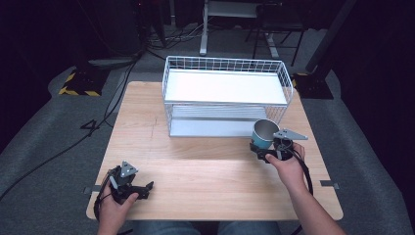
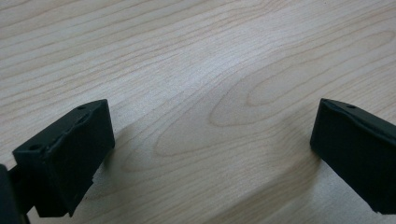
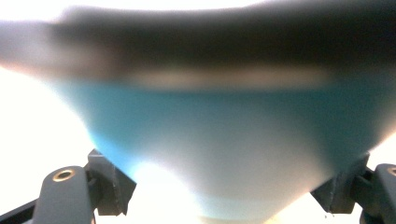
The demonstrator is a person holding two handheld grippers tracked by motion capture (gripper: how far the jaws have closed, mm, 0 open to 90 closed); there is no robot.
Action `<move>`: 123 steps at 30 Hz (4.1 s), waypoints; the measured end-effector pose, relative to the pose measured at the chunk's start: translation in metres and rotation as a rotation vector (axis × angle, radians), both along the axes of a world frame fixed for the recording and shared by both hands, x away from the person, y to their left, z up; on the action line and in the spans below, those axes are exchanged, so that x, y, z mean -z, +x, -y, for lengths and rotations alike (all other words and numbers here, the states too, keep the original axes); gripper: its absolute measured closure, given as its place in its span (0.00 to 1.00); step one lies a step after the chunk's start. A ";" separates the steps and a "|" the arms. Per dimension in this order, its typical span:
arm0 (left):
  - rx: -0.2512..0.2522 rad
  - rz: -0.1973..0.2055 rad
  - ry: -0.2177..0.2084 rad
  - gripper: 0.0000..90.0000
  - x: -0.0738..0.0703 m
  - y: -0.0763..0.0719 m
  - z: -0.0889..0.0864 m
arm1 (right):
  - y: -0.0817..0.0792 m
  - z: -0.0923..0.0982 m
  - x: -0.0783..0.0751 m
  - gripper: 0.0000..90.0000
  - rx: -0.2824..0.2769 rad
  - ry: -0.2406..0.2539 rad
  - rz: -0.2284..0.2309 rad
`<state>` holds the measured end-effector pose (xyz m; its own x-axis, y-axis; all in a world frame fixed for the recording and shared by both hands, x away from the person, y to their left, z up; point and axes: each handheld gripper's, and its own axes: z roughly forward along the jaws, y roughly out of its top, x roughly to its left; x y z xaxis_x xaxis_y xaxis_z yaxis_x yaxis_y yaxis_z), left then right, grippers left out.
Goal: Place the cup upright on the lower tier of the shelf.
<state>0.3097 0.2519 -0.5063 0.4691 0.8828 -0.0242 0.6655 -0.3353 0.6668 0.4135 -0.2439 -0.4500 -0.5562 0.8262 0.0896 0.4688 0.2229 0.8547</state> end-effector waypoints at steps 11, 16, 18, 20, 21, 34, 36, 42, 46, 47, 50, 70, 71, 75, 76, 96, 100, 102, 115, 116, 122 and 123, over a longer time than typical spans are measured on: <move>0.000 0.000 -0.001 0.00 0.000 0.000 0.000 | 0.019 -0.024 -0.008 0.25 -0.046 0.000 -0.005; 0.004 0.000 -0.003 0.00 0.000 0.001 0.000 | 0.029 -0.036 -0.010 0.25 -0.064 0.008 -0.011; 0.004 0.001 -0.002 0.00 0.000 0.001 0.000 | 0.032 -0.041 -0.010 0.25 -0.074 0.004 -0.012; 0.005 0.001 -0.003 0.00 0.000 0.001 0.000 | 0.035 -0.045 -0.011 0.25 -0.080 0.001 -0.011; 0.005 0.001 -0.003 0.00 0.000 0.001 0.000 | 0.035 -0.045 -0.011 0.25 -0.080 0.001 -0.011; 0.005 0.001 -0.003 0.00 0.000 0.001 0.000 | 0.053 -0.067 -0.007 0.25 -0.112 -0.018 -0.014; 0.005 0.001 -0.003 0.00 0.000 0.001 0.000 | 0.058 -0.071 -0.007 0.25 -0.112 -0.021 -0.012; 0.005 0.001 -0.003 0.00 0.000 0.001 0.000 | 0.066 -0.079 -0.003 0.25 -0.102 -0.025 0.002; 0.005 0.001 -0.003 0.00 0.000 0.001 0.000 | 0.070 -0.085 0.001 0.25 -0.102 -0.023 0.006; 0.005 0.001 -0.002 0.00 0.000 0.001 0.000 | 0.071 -0.086 0.002 0.25 -0.101 -0.023 0.004; 0.005 0.001 -0.002 0.00 0.000 0.001 0.000 | 0.075 -0.091 0.006 0.25 -0.101 -0.022 0.006; 0.005 0.001 -0.002 0.00 0.000 0.001 0.000 | 0.098 -0.112 0.022 0.25 -0.063 -0.019 0.036; 0.005 0.001 -0.002 0.00 0.000 0.001 0.000 | 0.100 -0.113 0.023 0.25 -0.063 -0.023 0.047; 0.005 0.000 -0.002 0.00 0.000 0.001 0.000 | 0.107 -0.116 0.025 0.25 -0.055 -0.028 0.063; 0.005 0.001 -0.002 0.00 0.000 0.001 0.000 | 0.108 -0.117 0.025 0.25 -0.049 -0.027 0.057; 0.005 0.000 -0.001 0.00 0.000 0.001 0.000 | 0.116 -0.118 0.034 0.24 -0.021 -0.019 0.013; 0.005 0.000 -0.002 0.00 0.000 0.001 0.000 | 0.117 -0.118 0.035 0.20 -0.007 -0.015 -0.004; 0.005 0.000 -0.002 0.00 0.000 0.001 0.000 | 0.118 -0.118 0.035 0.18 -0.004 -0.022 0.007; 0.007 0.000 -0.001 0.00 0.000 0.002 0.000 | 0.114 -0.115 0.030 0.19 0.031 -0.040 0.025; 0.009 -0.001 -0.001 0.00 0.000 0.002 0.000 | 0.113 -0.114 0.029 0.19 0.030 -0.038 0.027; 0.014 -0.002 0.000 0.00 0.000 0.003 0.000 | 0.103 -0.108 0.024 0.18 0.022 -0.050 0.038; 0.014 -0.002 0.001 0.00 0.000 0.003 0.000 | 0.101 -0.106 0.022 0.18 0.021 -0.044 0.036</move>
